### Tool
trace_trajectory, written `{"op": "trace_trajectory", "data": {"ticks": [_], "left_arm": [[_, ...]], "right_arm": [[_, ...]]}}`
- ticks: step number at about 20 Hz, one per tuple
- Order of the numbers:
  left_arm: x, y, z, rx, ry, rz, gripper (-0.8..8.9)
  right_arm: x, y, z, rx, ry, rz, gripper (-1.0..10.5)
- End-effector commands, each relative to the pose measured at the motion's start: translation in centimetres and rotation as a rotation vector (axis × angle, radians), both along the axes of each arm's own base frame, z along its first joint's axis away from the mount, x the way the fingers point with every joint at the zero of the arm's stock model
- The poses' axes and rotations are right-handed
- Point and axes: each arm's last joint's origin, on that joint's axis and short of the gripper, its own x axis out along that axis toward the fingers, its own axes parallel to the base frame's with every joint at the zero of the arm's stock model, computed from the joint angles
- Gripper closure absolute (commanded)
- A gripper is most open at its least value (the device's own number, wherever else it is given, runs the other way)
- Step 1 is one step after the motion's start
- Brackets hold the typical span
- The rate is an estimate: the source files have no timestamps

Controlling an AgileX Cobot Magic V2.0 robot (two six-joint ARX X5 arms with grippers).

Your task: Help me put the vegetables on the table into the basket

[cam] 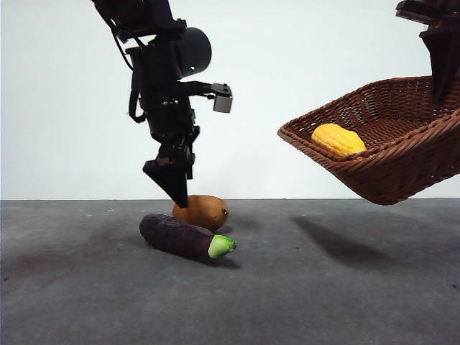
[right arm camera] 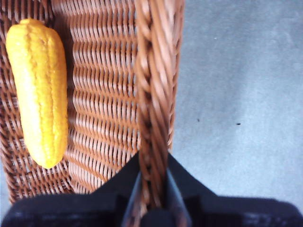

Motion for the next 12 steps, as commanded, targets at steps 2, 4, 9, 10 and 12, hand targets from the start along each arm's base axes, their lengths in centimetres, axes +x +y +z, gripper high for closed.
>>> {"op": "trace_trajectory", "data": {"ticks": [2, 4, 9, 10, 12], "left_arm": [[0.3, -0.7, -0.7, -0.043, -0.011, -0.058, 0.85], [0.4, -1.0, -1.4, -0.037, 0.0, -0.062, 0.85], [0.8, -1.3, -2.7, -0.031, 0.015, -0.064, 0.86], [0.9, -1.4, -2.8, -0.038, 0.009, -0.065, 0.86], [1.2, -1.2, -2.8, -0.051, -0.001, -0.053, 0.86]], "right_arm": [[-0.1, -0.2, 0.3, 0.007, -0.019, -0.001, 9.6], [-0.1, -0.2, 0.3, 0.006, -0.019, 0.001, 9.6], [-0.1, -0.2, 0.2, 0.004, -0.016, 0.006, 9.6], [-0.1, -0.2, 0.2, 0.004, -0.017, 0.007, 9.6], [-0.1, -0.2, 0.2, 0.003, -0.018, 0.009, 9.6]]}}
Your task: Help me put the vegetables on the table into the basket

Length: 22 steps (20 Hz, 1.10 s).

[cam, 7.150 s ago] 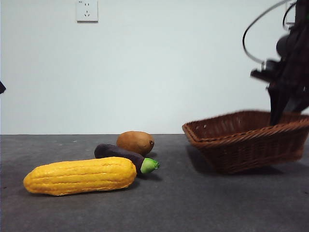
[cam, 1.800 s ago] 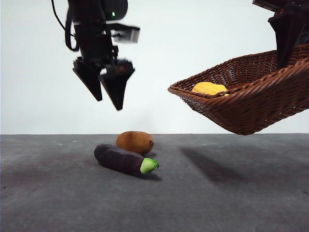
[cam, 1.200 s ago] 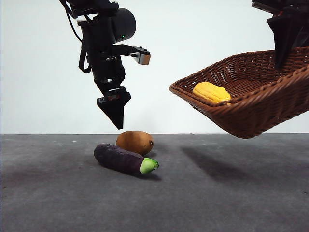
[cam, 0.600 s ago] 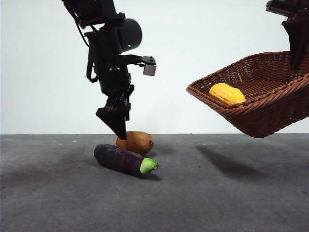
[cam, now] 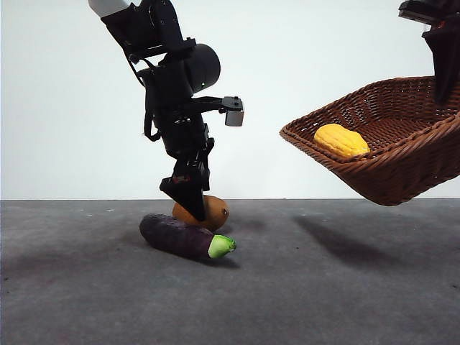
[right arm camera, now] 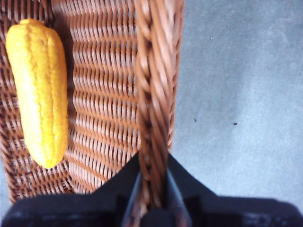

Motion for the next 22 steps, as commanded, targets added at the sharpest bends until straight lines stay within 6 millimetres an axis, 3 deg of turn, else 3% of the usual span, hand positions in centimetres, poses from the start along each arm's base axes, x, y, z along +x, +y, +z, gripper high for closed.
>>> {"op": "trace_trajectory", "data": {"ticks": [1, 13, 14, 16, 18, 19, 22], "left_arm": [[0.3, 0.2, -0.9, 0.0, 0.017, 0.003, 0.86], [1.3, 0.6, -3.5, 0.012, 0.061, 0.038, 1.1], [1.3, 0.6, -3.5, 0.012, 0.06, 0.038, 2.21], [1.3, 0.6, -3.5, 0.013, 0.055, 0.039, 5.46], [1.3, 0.6, -3.5, 0.013, 0.056, 0.039, 7.44], [1.3, 0.6, -3.4, 0.012, 0.055, 0.039, 7.88], [1.3, 0.0, -1.9, -0.01, 0.019, 0.03, 7.93]], "right_arm": [[-0.1, 0.0, 0.2, 0.006, -0.017, 0.008, 9.6], [0.0, 0.0, 0.2, 0.004, -0.027, 0.014, 9.6], [0.0, 0.0, 0.2, 0.004, -0.029, 0.015, 9.6], [0.0, 0.0, 0.2, 0.004, -0.033, 0.015, 9.6], [0.0, 0.0, 0.2, 0.004, -0.033, 0.015, 9.6], [0.0, 0.0, 0.2, 0.004, -0.033, 0.015, 9.6], [0.0, 0.0, 0.2, 0.004, -0.034, 0.014, 9.6]]}}
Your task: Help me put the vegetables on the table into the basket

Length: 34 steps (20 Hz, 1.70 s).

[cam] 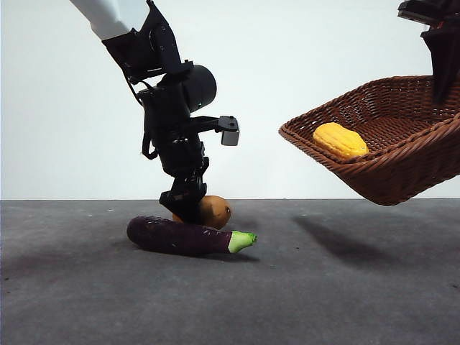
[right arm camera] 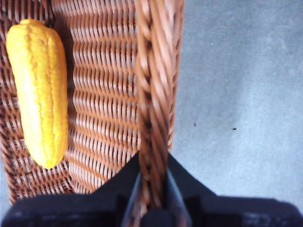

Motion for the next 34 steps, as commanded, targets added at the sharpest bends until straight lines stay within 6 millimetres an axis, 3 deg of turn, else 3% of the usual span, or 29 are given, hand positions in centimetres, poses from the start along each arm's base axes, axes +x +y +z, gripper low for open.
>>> {"op": "trace_trajectory", "data": {"ticks": [1, 3, 6, 11, 14, 17, 34], "left_arm": [[0.0, -0.8, 1.3, -0.031, -0.029, -0.001, 7.93], [-0.1, -1.6, 3.6, -0.122, -0.056, 0.089, 7.93], [-0.3, -2.6, 7.4, -0.353, 0.004, 0.416, 7.93], [-1.3, -2.1, 11.8, -0.582, 0.231, 0.885, 8.22], [-2.6, -2.0, 13.1, -0.611, 0.482, 0.843, 8.22], [-4.0, -2.5, 13.0, -0.594, 0.674, 0.792, 8.22], [-10.5, -10.1, 13.0, -0.493, 0.721, 0.542, 8.22]], "right_arm": [[-0.1, 0.0, 0.2, 0.007, -0.021, 0.007, 9.6], [0.1, 0.0, 0.3, 0.008, -0.038, 0.003, 9.6], [0.2, 0.0, 0.3, 0.015, -0.041, -0.013, 9.6], [0.1, 0.0, 0.3, 0.029, -0.027, -0.051, 9.6], [0.1, 0.0, 0.2, 0.038, -0.012, -0.067, 9.6], [0.0, 0.0, 0.1, 0.04, 0.001, -0.073, 9.6], [-0.2, 0.0, -0.1, 0.042, 0.045, -0.091, 9.6]]}}
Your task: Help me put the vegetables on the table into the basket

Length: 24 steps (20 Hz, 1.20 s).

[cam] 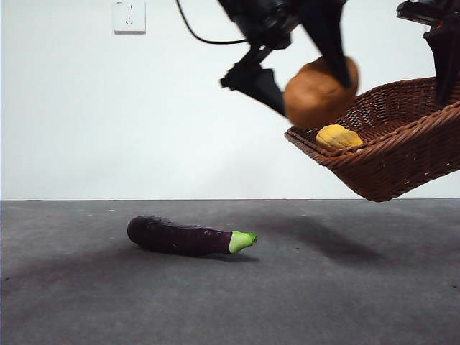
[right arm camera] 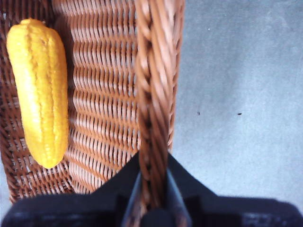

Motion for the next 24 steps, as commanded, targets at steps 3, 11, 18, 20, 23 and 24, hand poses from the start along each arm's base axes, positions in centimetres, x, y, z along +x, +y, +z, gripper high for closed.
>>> {"op": "trace_trajectory", "data": {"ticks": [3, 11, 18, 20, 23, 24], "left_arm": [[-1.4, -2.1, 0.2, -0.054, -0.037, -0.045, 8.22], [-4.2, -5.2, 0.4, -0.016, -0.189, -0.071, 8.1], [-4.6, -5.0, 0.1, 0.055, -0.182, -0.051, 1.81], [-4.6, -5.0, 0.1, 0.056, -0.189, -0.054, 1.81], [-4.6, -4.8, 0.5, 0.056, -0.233, -0.069, 1.83], [-4.8, -4.4, 1.1, 0.081, -0.267, -0.073, 1.84]], "right_arm": [[0.0, 0.1, -0.2, 0.015, 0.009, -0.007, 9.6], [0.0, 0.4, -1.7, 0.122, 0.037, 0.028, 9.6], [-0.1, 0.4, -2.5, 0.139, 0.061, 0.032, 9.6], [-0.1, 0.6, -2.5, 0.186, 0.059, 0.047, 9.6], [-0.2, 0.6, -2.5, 0.199, 0.072, 0.052, 9.6], [-0.3, 0.6, -2.5, 0.197, 0.081, 0.052, 9.6]]}}
